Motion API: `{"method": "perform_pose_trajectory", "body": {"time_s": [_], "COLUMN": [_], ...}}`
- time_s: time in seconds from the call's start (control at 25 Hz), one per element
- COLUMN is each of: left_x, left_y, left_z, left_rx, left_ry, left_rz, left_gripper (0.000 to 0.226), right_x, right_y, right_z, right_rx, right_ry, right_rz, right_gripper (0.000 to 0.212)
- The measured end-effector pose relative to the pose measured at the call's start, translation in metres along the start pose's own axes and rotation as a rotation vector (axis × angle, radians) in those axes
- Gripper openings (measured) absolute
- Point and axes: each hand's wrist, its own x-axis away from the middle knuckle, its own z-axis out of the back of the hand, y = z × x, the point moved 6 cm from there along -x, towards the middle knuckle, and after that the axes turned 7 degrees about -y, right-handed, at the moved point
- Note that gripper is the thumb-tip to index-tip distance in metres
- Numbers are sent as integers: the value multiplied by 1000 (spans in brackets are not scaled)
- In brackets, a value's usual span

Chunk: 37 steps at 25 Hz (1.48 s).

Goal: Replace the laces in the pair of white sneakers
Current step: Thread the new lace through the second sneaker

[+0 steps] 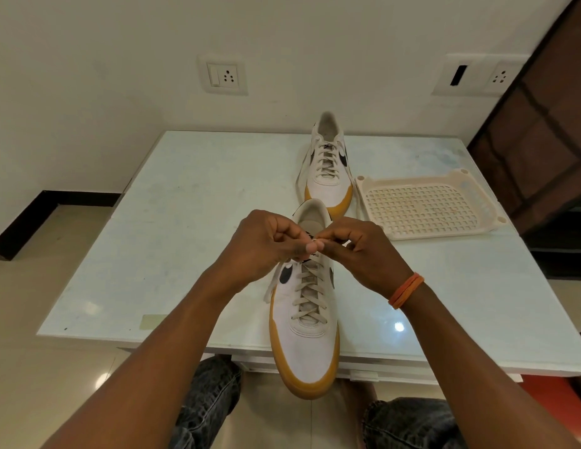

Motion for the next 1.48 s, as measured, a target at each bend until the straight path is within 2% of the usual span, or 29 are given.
{"method": "perform_pose_trajectory", "body": {"time_s": [0.12, 0.2, 0.32, 0.44, 0.52, 0.6, 0.72, 0.92, 1.16, 1.32, 1.48], "left_x": [-5, -9, -13, -15, -19, -22, -26, -27, -30, -29, -31], "left_y": [-6, -7, -6, -9, -14, -22, -35, -37, -46, -43, -55], "left_z": [-3, -5, -13, -22, -29, -30, -24, -30, -31, -37, -35], "left_rx": [-53, -284, -624, -853, -939, -865, -648, -421, -375, -451, -350], "left_ry": [2, 64, 250, 350, 267, 183, 151, 121, 124, 155, 171], "left_rz": [18, 1, -117, -89, -24, 77, 188, 173, 202, 191, 198], "left_gripper": [10, 10, 17, 18, 20, 19, 18, 16, 12, 15, 10], "right_x": [2, 5, 13, 21, 24, 25, 28, 28, 26, 26, 27], "right_y": [3, 15, 42, 57, 57, 56, 58, 56, 51, 46, 42], "right_z": [4, 12, 21, 11, 3, -2, -7, -9, -9, -11, -9], "right_rx": [-14, -82, -152, -239, -248, -252, -289, -287, -243, -284, -347], "right_ry": [16, 57, 149, 73, -22, -89, -143, -126, -81, -71, -20], "right_rz": [-38, -157, -411, -600, -622, -632, -665, -661, -591, -559, -577], "right_gripper": [23, 16, 11, 14, 13, 15, 14, 12, 11, 12, 14]}}
